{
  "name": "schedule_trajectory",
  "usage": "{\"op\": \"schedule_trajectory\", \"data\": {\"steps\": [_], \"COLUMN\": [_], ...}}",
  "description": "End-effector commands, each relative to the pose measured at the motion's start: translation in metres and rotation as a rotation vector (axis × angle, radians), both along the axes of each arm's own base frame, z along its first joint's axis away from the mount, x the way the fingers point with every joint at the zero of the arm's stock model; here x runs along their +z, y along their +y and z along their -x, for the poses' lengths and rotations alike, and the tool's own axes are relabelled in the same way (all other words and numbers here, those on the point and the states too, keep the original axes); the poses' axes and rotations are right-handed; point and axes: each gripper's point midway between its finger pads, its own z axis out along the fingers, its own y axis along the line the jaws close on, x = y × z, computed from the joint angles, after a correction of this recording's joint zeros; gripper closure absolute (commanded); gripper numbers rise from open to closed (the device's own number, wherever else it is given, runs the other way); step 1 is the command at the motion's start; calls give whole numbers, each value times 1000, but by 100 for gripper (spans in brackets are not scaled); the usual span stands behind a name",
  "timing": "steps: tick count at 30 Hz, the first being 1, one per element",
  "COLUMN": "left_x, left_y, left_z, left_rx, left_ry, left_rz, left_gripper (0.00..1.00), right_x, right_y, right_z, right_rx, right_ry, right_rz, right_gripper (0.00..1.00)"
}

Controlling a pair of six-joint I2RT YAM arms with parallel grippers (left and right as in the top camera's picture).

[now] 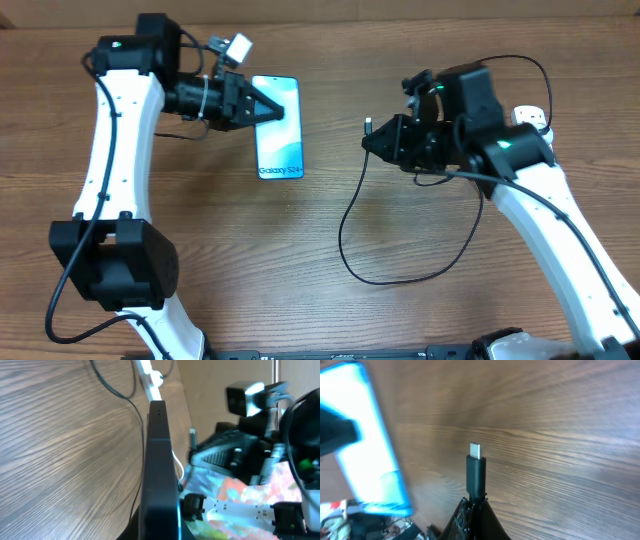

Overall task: Plug charger to phone and switch on socket
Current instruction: 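Push the USB-C plug up into the phone's bottom port with right gripper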

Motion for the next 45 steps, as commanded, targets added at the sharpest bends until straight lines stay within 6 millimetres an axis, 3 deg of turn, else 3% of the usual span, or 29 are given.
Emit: {"op": "schedule_trajectory", "data": {"steps": [1, 5, 9, 16, 30, 36, 45], "left_x": [19, 30, 40, 72, 83, 65, 64], "left_y": [-20, -28, -31, -34, -36, -37, -56], "left_z": [7, 8, 7, 5, -9, -29, -24], "left_rx": [-78, -105, -110, -137, -105, 14, -26], "left_ry": [-95, -137, -162, -234, -57, 89, 74], "left_rz": [98, 163, 222, 408, 436, 305, 291], "left_gripper": [96, 96, 96, 96, 95, 96, 96], "right_x": [26, 25, 11, -18, 11, 25, 26], "right_y": [4, 3, 2, 4, 41, 50, 52], "right_z": [28, 50, 69, 74, 81, 82, 80], "right_rx": [98, 125, 105, 18, 35, 24, 7], "right_ry": [-94, -145, -162, -169, -236, -283, -293], "right_rz": [-69, -120, -204, -356, -442, -477, -473], "right_gripper": [96, 96, 96, 96, 96, 96, 96]}}
